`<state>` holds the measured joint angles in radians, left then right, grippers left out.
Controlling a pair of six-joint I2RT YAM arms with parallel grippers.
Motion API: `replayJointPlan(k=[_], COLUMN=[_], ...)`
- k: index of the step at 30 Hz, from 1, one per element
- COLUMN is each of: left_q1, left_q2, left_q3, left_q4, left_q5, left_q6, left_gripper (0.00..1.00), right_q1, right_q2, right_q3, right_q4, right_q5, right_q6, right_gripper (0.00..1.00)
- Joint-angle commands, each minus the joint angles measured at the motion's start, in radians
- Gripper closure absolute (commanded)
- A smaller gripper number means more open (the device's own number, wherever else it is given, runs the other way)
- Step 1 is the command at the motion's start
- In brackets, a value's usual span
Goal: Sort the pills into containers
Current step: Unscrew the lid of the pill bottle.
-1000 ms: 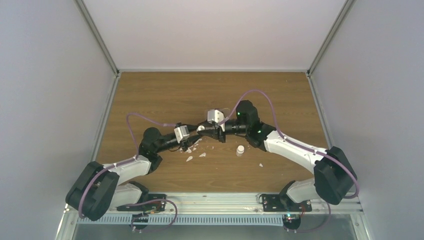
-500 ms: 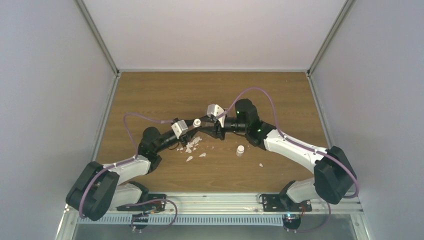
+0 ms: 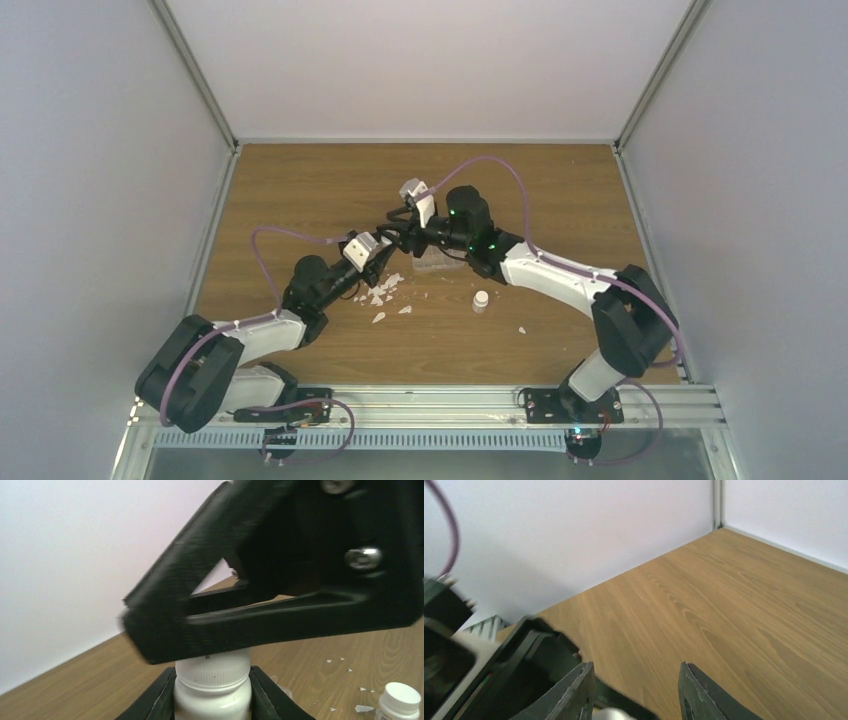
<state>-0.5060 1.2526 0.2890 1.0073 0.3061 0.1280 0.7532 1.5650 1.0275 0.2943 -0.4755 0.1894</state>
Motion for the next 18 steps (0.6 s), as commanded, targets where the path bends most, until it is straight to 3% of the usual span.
replayJointPlan(k=[1, 8, 18], left_q1=[-0.018, -0.023, -0.023], left_q2=[0.011, 0.015, 0.046], left_q3=[0.009, 0.012, 0.031], left_q4=[0.057, 0.051, 0.045], left_q5=[-0.059, -0.09, -0.129], left_q6=[0.025, 0.034, 0.027], left_gripper=[0.33, 0.33, 0.33], right_q1=[0.021, 0.037, 0.04], right_q2=[0.077, 0.109, 0.067], right_q3=[0.086, 0.122, 0.083], right_q4=[-0.003, -0.041, -0.033], right_q5=[0.153, 0.248, 0.148], right_q6=[0.088, 0.128, 0.132], right_gripper=[0.0, 0.01, 0.0])
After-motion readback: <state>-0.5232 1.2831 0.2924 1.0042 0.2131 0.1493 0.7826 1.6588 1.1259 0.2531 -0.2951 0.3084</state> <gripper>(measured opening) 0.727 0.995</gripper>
